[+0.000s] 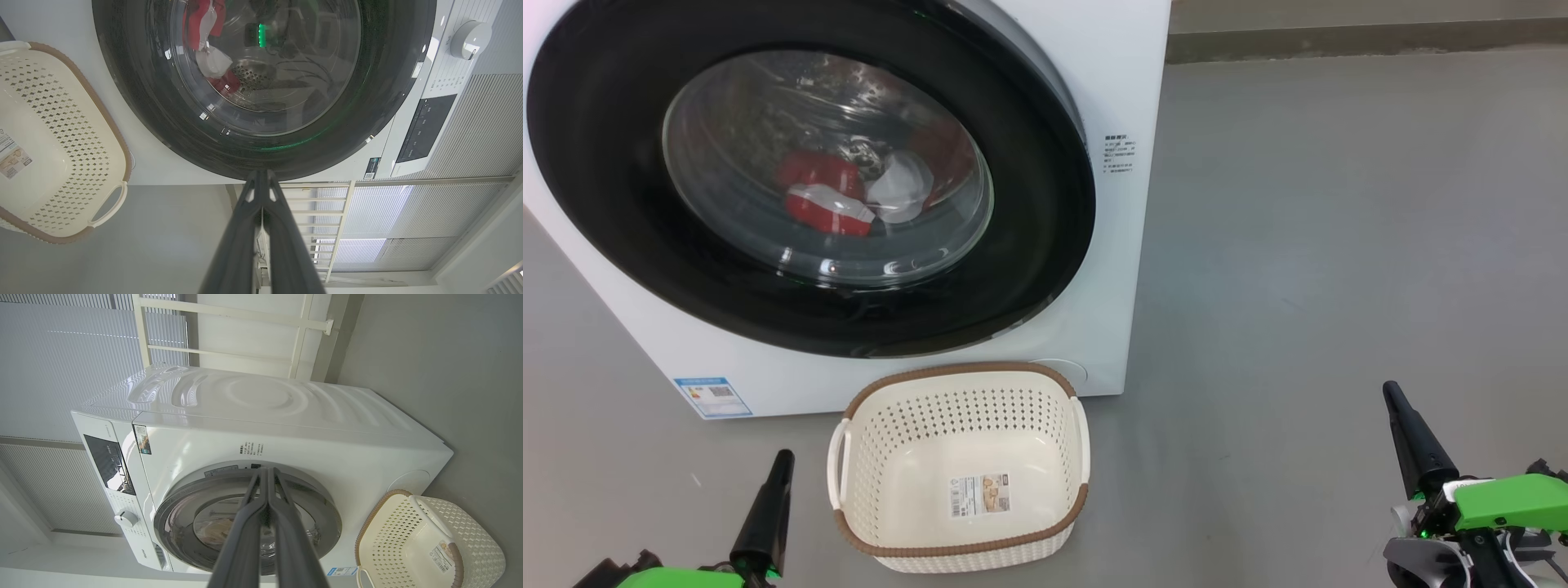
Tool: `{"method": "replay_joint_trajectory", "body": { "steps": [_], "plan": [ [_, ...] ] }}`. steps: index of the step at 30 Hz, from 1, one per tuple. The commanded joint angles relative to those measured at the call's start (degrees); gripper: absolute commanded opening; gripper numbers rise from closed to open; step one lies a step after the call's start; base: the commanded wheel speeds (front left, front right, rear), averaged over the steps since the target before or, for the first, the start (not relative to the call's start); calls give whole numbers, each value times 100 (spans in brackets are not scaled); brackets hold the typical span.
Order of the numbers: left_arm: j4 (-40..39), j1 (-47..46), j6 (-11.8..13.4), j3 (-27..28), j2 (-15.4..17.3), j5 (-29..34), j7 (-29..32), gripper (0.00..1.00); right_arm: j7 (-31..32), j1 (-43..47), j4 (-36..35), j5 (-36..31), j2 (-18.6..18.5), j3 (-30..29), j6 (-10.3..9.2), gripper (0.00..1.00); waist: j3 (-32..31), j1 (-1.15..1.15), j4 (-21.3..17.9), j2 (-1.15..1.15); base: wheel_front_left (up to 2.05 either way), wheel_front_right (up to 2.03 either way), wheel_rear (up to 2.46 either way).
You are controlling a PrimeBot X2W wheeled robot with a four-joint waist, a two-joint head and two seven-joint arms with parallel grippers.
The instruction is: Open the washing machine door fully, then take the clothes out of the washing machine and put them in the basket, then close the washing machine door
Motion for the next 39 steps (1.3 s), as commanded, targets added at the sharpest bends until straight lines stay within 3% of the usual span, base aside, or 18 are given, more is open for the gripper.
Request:
{"method": "replay_joint_trajectory", "body": {
  "steps": [1, 10, 11, 21, 25, 39],
  "plan": [
    [-127, -238, -42, 159, 104, -31, -40, 0, 29, -259, -142, -57, -36, 87, 45, 0, 0, 0, 0, 0, 0, 0, 0],
    [-127, -238, -42, 159, 104, -31, -40, 0, 35, -259, -142, -62, -32, 81, 45, 0, 0, 0, 0, 0, 0, 0, 0],
    [0, 0, 0, 0, 0, 0, 0, 100, 23, -1, 0, 0, 7, -4, 0, 100, 0, 0, 0, 0, 0, 0, 0],
    [133, 149, 2, -41, -57, 98, -109, 100, -81, 164, 169, -66, 72, 99, 1, 100, -9, 13, 6, 0, 0, 0, 0],
    [85, 171, 0, -57, -29, 252, -180, 100, -153, 185, 142, -178, 40, 160, 3, 100, 2, 1, 10, 0, 0, 0, 0],
    [-58, 221, -5, -58, -21, 1402, -425, 100, -393, 169, 171, -845, -95, 402, 8, 100, 31, 0, 20, 0, 0, 0, 0]
  ]
}}
